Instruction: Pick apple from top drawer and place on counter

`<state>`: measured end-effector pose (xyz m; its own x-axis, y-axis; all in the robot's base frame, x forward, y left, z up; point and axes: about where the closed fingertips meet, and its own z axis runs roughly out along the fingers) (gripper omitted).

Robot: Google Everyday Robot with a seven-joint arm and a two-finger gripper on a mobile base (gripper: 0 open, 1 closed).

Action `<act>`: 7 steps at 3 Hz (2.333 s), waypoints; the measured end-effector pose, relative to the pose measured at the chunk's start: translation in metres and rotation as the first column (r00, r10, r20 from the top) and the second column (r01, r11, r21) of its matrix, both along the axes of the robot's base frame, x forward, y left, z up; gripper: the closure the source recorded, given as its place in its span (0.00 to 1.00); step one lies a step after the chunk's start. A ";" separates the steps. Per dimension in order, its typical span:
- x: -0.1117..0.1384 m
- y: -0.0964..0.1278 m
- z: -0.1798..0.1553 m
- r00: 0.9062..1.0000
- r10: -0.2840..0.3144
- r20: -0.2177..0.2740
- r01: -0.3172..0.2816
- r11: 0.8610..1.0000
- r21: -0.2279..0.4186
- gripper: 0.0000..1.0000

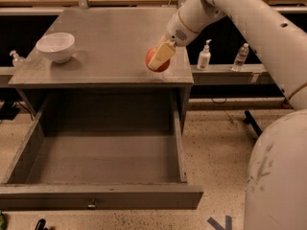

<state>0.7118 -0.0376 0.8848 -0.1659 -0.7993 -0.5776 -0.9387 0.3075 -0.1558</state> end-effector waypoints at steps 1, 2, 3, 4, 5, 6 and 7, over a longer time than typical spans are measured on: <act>0.016 -0.006 0.012 0.990 -0.141 0.023 0.140 0.989 0.041 1.00; 0.022 -0.005 0.030 0.943 -0.316 0.103 0.310 0.948 0.068 1.00; 0.021 -0.004 0.030 0.947 -0.306 0.100 0.301 0.951 0.066 1.00; 0.027 0.003 0.017 0.946 -0.306 0.107 0.305 0.952 0.027 1.00; 0.035 0.016 -0.005 0.947 -0.302 0.111 0.305 0.952 -0.016 1.00; 0.040 0.026 -0.019 0.947 -0.301 0.112 0.306 0.952 -0.027 1.00; 0.043 0.029 -0.023 0.943 -0.310 0.121 0.310 0.951 0.021 0.80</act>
Offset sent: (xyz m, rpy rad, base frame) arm -0.0122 0.0081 0.0199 -0.0552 -0.2155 -0.4759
